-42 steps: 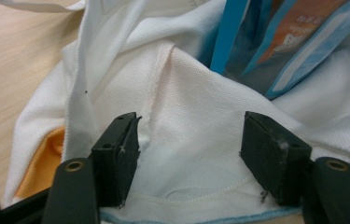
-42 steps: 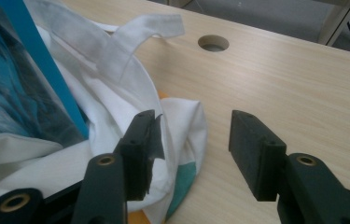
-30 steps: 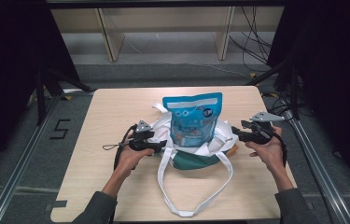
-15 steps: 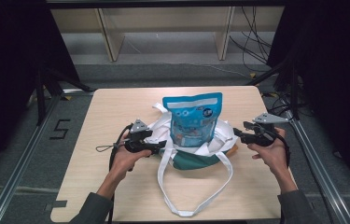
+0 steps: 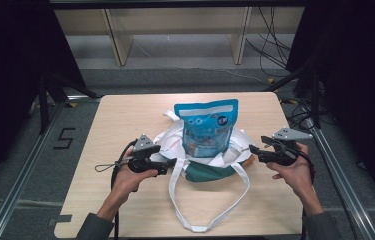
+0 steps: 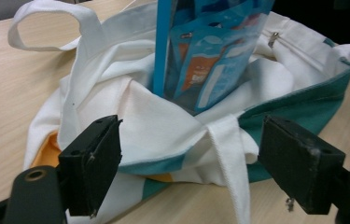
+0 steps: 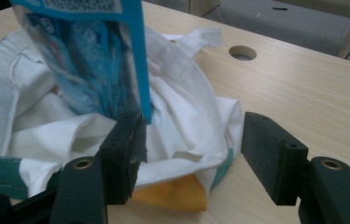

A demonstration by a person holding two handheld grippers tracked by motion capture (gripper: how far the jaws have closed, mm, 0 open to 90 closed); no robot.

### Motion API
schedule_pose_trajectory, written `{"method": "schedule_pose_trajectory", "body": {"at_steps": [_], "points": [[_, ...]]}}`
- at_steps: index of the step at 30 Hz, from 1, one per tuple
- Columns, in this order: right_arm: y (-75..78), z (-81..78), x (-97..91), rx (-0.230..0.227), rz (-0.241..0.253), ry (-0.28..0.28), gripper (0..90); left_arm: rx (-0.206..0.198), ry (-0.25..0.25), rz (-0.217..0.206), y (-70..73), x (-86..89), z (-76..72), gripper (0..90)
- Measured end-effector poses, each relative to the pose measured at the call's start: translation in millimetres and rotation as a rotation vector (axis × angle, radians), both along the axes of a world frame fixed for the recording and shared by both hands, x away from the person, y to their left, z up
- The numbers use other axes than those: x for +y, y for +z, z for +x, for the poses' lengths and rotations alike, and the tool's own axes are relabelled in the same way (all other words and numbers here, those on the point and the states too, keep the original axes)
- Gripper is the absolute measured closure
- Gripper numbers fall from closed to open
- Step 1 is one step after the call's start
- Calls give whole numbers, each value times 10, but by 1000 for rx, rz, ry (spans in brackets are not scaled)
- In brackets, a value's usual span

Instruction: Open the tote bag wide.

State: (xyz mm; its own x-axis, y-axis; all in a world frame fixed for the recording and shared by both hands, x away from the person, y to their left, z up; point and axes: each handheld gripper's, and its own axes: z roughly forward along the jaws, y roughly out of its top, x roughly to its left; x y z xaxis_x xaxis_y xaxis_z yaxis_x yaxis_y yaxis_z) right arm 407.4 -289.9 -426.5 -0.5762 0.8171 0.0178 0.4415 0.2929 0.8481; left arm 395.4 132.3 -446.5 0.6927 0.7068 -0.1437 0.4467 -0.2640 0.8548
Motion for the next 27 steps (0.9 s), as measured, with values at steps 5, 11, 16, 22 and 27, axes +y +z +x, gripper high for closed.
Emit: {"method": "schedule_pose_trajectory", "body": {"at_steps": [5, 11, 16, 22, 27], "points": [[-21, -68, 15, 20, -21, 13, 395, 2, -7, -10, -34, 8, -131, 162], [-36, -154, 58, 25, -21, 19, 389, -12, -30, -17, -59, 27, -259, 156], [-66, -233, 87, 28, -35, 24, 382, -12, -26, -24, -104, 34, -342, 153], [-103, -321, 99, 5, -53, 46, 379, -17, -44, -40, -193, 9, -473, 148], [-151, -440, 117, -11, -54, 56, 374, 17, -71, -100, -254, -41, -612, 147]]}}
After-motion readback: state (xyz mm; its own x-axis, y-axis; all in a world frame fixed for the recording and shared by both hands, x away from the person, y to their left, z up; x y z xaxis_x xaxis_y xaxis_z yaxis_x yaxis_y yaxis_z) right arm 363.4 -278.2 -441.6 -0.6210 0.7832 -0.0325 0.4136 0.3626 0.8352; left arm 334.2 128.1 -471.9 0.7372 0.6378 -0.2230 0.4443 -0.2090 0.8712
